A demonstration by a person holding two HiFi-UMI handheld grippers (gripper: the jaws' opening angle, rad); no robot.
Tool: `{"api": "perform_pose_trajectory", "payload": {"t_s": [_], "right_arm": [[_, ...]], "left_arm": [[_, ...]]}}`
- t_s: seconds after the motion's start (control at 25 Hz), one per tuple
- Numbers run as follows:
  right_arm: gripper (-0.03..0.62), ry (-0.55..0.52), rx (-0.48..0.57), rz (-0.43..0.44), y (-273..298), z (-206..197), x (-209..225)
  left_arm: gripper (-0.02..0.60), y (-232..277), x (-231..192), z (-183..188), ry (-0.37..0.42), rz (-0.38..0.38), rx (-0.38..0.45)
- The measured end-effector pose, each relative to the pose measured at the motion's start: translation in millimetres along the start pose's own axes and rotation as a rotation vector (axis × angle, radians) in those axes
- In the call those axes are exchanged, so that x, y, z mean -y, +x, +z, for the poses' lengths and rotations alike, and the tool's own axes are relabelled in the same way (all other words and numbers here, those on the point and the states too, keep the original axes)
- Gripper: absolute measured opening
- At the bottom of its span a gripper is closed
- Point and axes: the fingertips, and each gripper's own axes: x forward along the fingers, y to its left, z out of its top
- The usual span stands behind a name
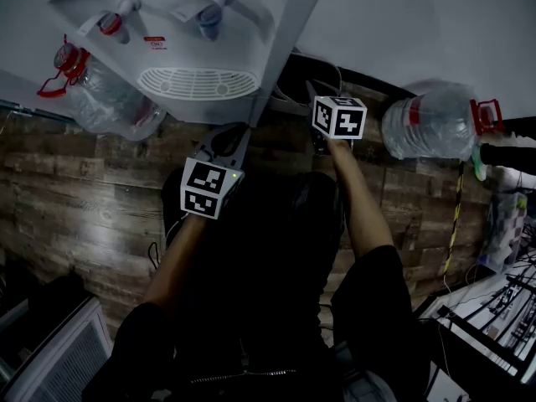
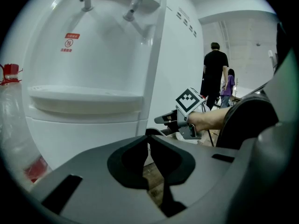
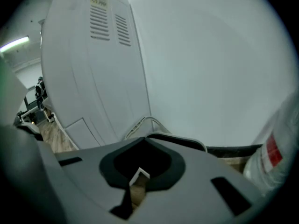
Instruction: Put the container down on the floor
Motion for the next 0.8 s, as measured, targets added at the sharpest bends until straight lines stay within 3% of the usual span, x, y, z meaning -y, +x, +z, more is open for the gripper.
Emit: {"api": "perform_pose_trajectory", "payload": {"t_s": [0.24, 0.52, 0.8], "right_arm": [[0.011, -0.017, 0.009, -0.072, -28, 11, 24], [0.011, -0.057, 0.104, -0.098, -73, 61, 33], [0.011, -0.129, 0.100, -0.115, -117, 113, 20]], "left_arm": [[0.026, 1, 6, 18, 0.023, -0.005, 0.038], [0.026, -2, 13, 58, 0.061, 0.013, 0.101], [0.026, -25, 29, 112, 0.010, 0.024, 0.072]]}}
